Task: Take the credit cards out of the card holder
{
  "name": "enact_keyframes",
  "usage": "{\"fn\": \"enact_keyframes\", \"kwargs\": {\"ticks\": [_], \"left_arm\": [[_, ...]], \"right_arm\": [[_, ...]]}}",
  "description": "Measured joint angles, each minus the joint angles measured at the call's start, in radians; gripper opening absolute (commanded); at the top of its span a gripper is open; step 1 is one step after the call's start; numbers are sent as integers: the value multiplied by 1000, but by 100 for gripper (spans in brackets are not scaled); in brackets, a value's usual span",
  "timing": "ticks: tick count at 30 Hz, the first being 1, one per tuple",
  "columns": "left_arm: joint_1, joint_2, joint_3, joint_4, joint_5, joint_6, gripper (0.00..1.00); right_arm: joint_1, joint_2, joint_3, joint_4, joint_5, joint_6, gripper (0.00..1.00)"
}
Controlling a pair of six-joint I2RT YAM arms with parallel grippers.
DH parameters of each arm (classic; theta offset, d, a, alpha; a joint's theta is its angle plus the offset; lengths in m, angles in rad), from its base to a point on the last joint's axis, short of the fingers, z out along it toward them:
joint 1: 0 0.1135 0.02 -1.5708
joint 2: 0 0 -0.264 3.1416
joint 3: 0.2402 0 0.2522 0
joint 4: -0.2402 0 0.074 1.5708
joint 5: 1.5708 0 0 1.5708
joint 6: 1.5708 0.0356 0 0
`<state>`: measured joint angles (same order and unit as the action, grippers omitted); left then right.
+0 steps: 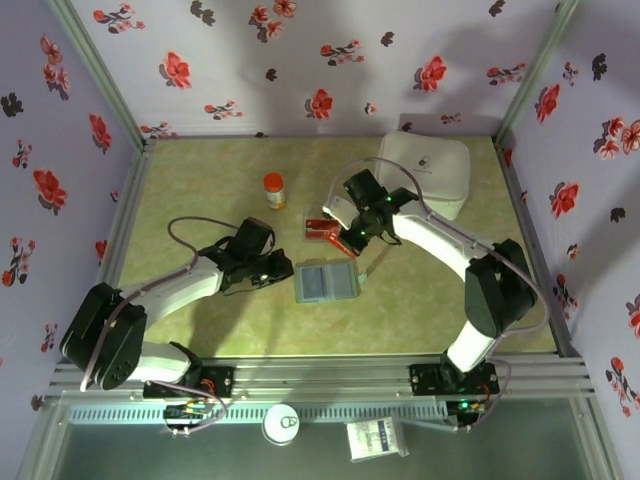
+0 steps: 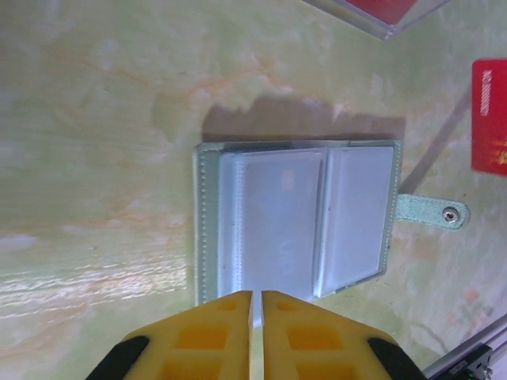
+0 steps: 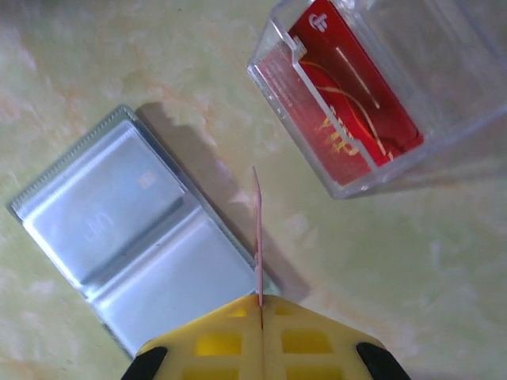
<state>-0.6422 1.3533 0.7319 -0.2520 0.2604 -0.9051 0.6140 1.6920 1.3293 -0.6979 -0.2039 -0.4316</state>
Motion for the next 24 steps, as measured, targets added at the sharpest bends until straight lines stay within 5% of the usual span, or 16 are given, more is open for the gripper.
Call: {"fn": "enact_keyframes", "kwargs": {"ticks": [10, 24], "left_arm": [[53, -66, -64, -27, -14, 11, 9], [114, -98, -83, -51, -14, 21, 9]], "right_arm": [[-1, 227, 325, -154, -7, -340, 0], [-22, 526, 747, -384, -59, -506, 0]]}}
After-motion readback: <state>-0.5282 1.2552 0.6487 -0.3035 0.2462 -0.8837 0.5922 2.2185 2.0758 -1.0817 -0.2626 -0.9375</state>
